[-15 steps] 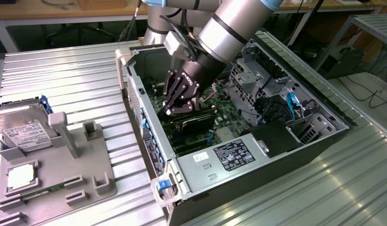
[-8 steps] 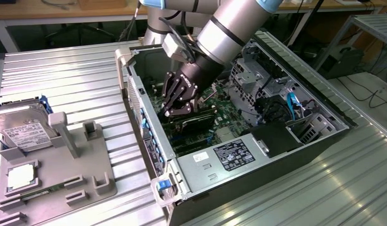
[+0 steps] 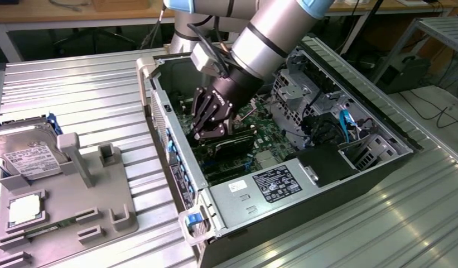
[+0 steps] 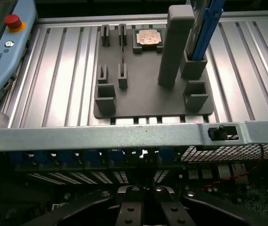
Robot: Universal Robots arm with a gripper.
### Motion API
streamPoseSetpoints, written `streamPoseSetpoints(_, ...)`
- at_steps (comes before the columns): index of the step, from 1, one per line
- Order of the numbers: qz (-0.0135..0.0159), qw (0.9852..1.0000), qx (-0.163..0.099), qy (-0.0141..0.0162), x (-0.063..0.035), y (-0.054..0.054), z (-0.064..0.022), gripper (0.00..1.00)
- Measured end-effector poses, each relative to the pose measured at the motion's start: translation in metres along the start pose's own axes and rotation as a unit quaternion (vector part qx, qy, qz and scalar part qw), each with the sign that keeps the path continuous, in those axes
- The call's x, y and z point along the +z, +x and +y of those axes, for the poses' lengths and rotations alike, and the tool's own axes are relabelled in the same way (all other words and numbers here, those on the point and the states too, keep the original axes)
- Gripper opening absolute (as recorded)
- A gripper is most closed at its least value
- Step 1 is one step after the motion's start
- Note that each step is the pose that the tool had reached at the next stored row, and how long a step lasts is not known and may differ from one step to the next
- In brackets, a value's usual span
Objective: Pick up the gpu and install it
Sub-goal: 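Press down on the gpu until it lock into place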
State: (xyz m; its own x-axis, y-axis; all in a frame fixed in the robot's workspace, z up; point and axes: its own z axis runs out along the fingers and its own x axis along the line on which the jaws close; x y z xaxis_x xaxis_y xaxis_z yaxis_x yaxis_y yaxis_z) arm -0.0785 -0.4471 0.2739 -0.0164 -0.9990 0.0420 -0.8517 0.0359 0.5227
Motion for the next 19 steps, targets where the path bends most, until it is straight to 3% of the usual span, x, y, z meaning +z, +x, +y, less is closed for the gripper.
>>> streamPoseSetpoints(3,0.0001,1.0000,0.000,0.0062,-0.0003,-0.0025,-0.0002,0.11)
streamPoseSetpoints(5,0.0001,0.9999,0.000,0.0128,-0.0004,-0.0032,-0.0001,0.11)
streamPoseSetpoints(13,-0.0009,0.9986,0.000,0.0530,-0.0004,-0.0056,0.0000,0.11)
streamPoseSetpoints(14,-0.0010,0.9985,0.000,0.0555,-0.0003,-0.0056,0.0001,0.11)
streamPoseSetpoints(19,-0.0011,0.9984,0.000,0.0559,-0.0002,-0.0057,0.0000,0.11)
